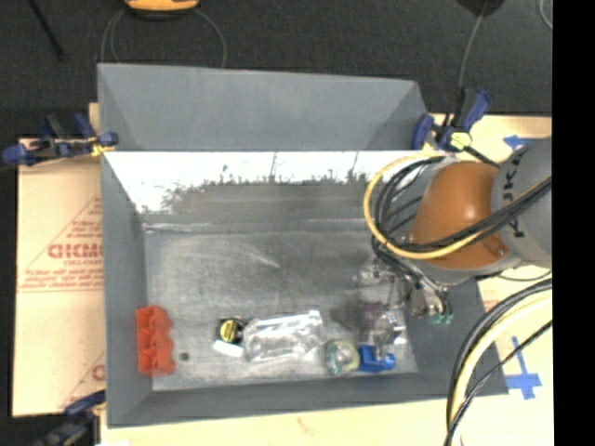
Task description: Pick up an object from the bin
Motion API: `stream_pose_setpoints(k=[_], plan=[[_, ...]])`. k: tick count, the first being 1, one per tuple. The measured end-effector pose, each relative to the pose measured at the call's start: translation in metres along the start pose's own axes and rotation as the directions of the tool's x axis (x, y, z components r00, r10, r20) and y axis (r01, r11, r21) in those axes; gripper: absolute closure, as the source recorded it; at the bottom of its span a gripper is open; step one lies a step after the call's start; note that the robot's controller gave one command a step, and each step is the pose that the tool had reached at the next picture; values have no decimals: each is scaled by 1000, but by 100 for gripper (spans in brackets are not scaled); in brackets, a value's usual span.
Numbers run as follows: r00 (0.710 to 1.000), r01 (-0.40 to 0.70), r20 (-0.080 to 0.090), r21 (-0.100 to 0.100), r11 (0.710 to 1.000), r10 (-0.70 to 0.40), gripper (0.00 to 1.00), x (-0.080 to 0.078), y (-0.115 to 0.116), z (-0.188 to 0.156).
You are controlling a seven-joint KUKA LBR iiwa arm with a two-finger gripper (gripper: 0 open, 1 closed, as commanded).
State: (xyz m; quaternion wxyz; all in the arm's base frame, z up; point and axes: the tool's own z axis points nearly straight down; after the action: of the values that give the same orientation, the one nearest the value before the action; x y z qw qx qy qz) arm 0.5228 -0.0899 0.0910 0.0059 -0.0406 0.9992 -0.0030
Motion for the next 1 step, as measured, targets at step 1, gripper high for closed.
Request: stream_pose_setpoints(k=[1], plan=[[1000,2,-7,-3,1000,-2,100,3,2,6]])
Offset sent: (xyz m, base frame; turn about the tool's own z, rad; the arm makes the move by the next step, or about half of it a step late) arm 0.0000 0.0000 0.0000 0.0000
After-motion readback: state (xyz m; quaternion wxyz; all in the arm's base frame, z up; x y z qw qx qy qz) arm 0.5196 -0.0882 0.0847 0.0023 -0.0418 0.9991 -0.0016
